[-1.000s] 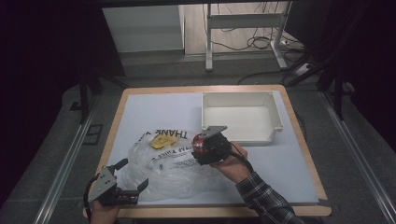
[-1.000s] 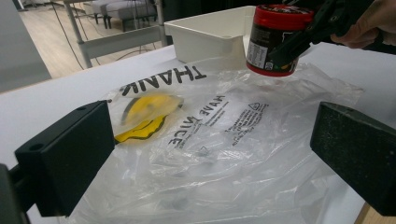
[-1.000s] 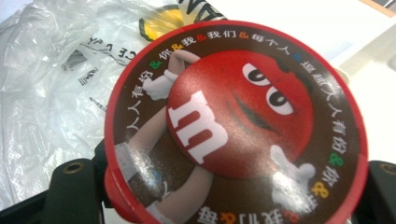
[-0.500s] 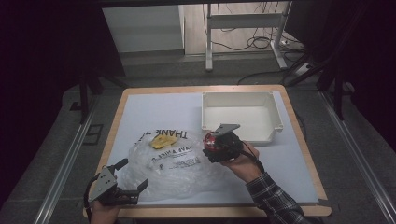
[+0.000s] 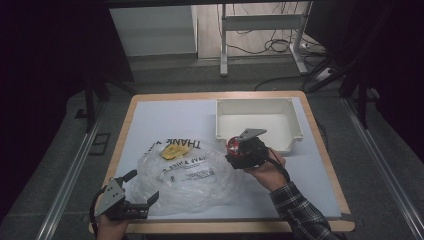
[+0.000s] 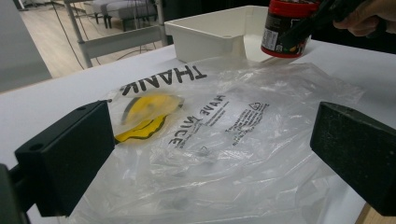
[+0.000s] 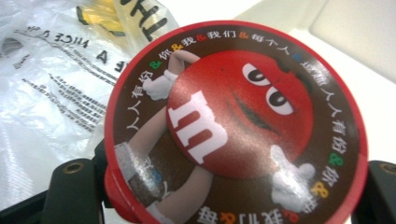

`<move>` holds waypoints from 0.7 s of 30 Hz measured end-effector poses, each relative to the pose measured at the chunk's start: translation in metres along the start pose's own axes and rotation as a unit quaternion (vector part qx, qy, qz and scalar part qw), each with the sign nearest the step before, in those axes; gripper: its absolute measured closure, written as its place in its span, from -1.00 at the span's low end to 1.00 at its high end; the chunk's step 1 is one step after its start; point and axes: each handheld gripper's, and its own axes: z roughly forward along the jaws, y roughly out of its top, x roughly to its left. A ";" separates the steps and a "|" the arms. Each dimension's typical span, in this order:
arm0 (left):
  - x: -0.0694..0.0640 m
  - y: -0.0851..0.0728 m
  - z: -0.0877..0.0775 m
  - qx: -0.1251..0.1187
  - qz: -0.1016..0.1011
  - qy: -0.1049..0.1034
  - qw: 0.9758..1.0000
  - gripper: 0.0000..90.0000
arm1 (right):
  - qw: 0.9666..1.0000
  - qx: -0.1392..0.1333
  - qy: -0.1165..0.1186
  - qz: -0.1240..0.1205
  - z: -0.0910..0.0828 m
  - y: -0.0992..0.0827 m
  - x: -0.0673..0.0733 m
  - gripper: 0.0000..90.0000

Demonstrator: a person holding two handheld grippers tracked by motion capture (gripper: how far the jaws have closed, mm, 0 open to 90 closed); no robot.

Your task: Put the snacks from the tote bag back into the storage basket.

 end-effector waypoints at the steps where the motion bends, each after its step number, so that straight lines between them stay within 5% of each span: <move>1: 0.000 0.000 0.000 0.000 0.000 0.000 1.000 -1.00 | 1.000 0.001 0.000 0.001 0.000 0.000 -0.002 -0.42; 21: 0.000 0.000 -0.001 -0.001 -0.001 0.001 1.000 -1.00 | 1.000 -0.004 -0.001 0.002 0.010 0.006 -0.026 -0.42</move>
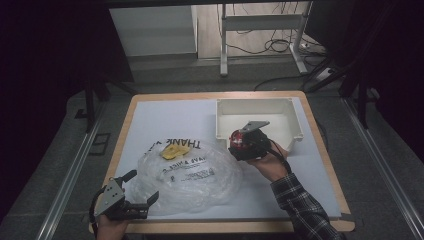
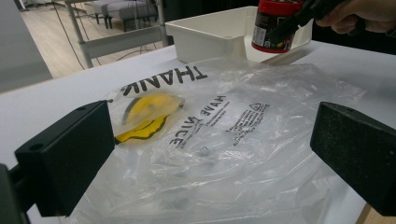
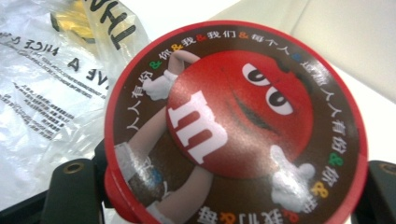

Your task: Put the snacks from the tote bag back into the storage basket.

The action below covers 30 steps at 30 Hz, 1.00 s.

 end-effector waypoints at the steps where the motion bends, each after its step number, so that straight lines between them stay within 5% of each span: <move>1: 0.000 0.000 0.000 0.000 0.000 0.000 1.000 -1.00 | 1.000 0.000 0.001 -0.004 0.001 0.000 -0.002 -0.42; 30: 0.000 0.000 0.000 -0.001 -0.001 0.000 1.000 -1.00 | 1.000 -0.001 0.013 -0.028 0.024 0.019 -0.035 -0.42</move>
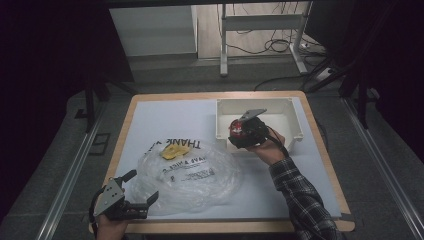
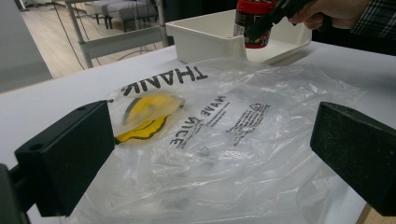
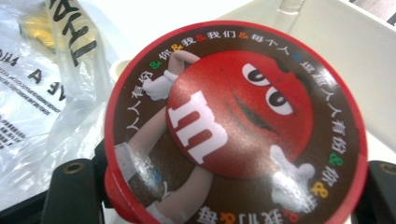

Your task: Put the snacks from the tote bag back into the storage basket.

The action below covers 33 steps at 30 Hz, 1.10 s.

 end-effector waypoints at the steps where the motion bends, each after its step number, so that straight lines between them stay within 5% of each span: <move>1: 0.000 0.000 0.000 0.000 0.000 0.000 1.000 -1.00 | 1.000 0.000 -0.002 0.000 0.001 0.001 -0.001 -0.42; 33: 0.000 0.000 0.000 0.000 0.000 -0.002 1.000 -1.00 | 0.999 0.007 0.029 -0.030 0.053 0.012 -0.024 -0.42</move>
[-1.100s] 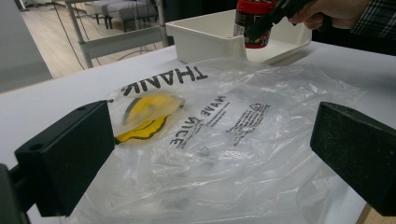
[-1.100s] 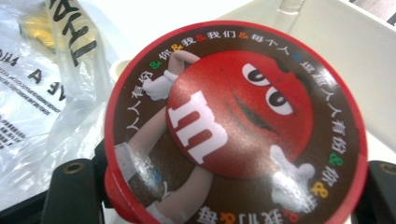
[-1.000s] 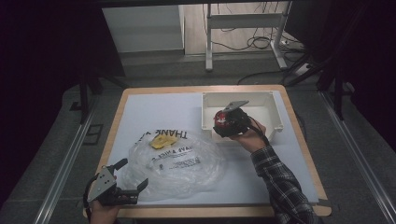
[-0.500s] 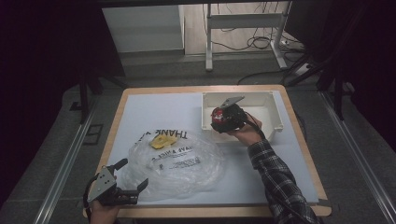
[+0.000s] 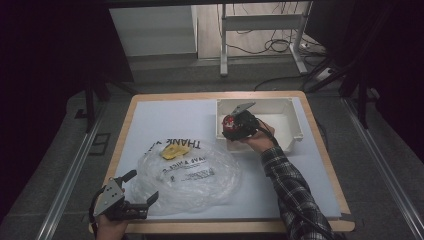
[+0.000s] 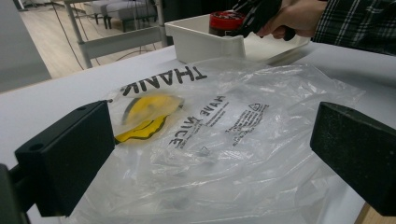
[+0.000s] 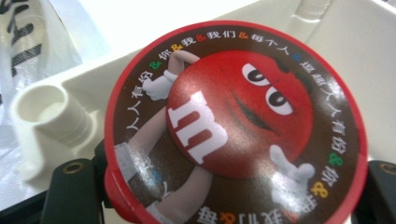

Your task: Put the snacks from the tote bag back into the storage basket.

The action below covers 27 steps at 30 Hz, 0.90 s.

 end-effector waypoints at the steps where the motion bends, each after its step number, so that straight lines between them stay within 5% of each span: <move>1: 0.000 0.000 0.000 0.000 0.000 0.000 1.000 -1.00 | 1.000 0.000 0.001 0.000 0.001 0.000 0.000 -0.42; 27: 0.000 0.000 0.000 0.000 0.000 0.000 1.000 -1.00 | 1.000 0.009 0.015 0.000 0.032 -0.006 -0.010 -0.42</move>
